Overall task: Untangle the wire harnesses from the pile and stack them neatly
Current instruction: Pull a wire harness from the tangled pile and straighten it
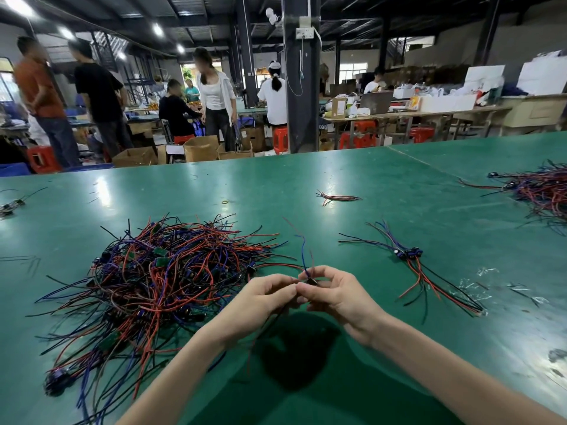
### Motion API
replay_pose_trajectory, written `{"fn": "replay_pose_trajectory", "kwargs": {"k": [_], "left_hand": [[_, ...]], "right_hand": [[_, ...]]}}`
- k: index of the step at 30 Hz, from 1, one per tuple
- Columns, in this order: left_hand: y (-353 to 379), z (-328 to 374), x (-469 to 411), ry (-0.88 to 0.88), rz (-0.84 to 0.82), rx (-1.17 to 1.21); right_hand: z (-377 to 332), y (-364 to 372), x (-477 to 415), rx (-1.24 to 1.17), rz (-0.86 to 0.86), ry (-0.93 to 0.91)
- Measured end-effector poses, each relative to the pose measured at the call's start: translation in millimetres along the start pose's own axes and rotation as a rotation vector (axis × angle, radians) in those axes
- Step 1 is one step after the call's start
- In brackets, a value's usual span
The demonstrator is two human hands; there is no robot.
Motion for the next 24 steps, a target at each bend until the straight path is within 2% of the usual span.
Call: {"fn": "replay_pose_trajectory", "kwargs": {"k": [4,7,13,20,24], "left_hand": [[8,-7,3,-0.075,-0.075,0.229],[13,-10,4,-0.107,-0.093,0.331],[11,-13,4,-0.138,-0.058,0.296],[15,-21,4,-0.254,-0.046,0.297],[18,-22,5,-0.235,-0.091,0.191]], "right_hand": [[-2,-1,1,0.114,0.019,-0.05],[4,4,0,0.079,-0.038,-0.005],[9,-5,-6,-0.095,-0.031,0.108],[7,-8,-4,0.037,-0.023,0.032],[2,-8,-4,0.148,-0.022,-0.025]]}}
Point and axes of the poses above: each hand's wrist, its own x-axis away from the middle knuckle, its own y-axis out of the palm, z = x × y, the point moved 9 cm from there along -x, towards the middle knuckle, and after that the axes turned 5 degrees about -y, right-handed, at the moved point
